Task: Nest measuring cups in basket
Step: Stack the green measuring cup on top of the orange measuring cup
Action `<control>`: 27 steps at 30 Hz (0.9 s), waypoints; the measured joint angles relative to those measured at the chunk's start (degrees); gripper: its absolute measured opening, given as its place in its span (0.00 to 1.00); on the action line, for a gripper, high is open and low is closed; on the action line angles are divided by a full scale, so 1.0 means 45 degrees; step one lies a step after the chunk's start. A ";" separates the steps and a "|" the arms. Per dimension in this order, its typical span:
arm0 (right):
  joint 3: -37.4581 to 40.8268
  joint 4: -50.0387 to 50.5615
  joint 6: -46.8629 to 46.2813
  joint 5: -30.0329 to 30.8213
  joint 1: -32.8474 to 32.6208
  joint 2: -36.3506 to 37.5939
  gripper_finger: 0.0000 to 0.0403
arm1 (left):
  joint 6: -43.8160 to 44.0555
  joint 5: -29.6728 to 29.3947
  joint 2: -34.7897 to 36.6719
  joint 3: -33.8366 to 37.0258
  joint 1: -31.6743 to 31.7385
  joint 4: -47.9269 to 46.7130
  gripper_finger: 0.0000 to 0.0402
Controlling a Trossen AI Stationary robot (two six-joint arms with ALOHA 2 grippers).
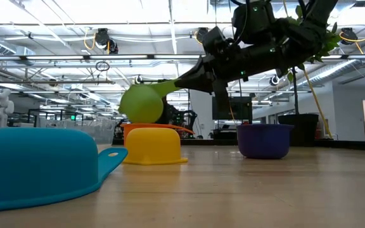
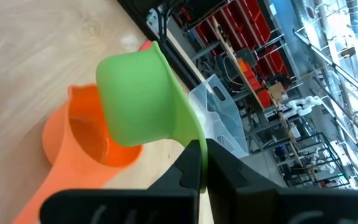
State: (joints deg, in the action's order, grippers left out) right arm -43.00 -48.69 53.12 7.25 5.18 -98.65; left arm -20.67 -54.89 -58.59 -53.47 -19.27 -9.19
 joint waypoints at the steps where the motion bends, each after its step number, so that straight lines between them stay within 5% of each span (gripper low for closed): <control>1: 0.0000 0.0051 0.0004 0.0000 0.0003 0.0000 0.00 | -0.0004 0.0000 0.0000 0.0000 0.0000 0.0000 0.61; 27: 0.0000 0.0484 -0.0091 -0.0350 0.0026 0.0000 0.07 | -0.0005 0.0000 -0.0004 0.0000 0.0004 0.0005 0.61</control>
State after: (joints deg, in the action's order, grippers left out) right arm -43.00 -46.51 52.71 5.67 5.30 -98.65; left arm -20.69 -54.89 -58.61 -53.47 -19.25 -9.17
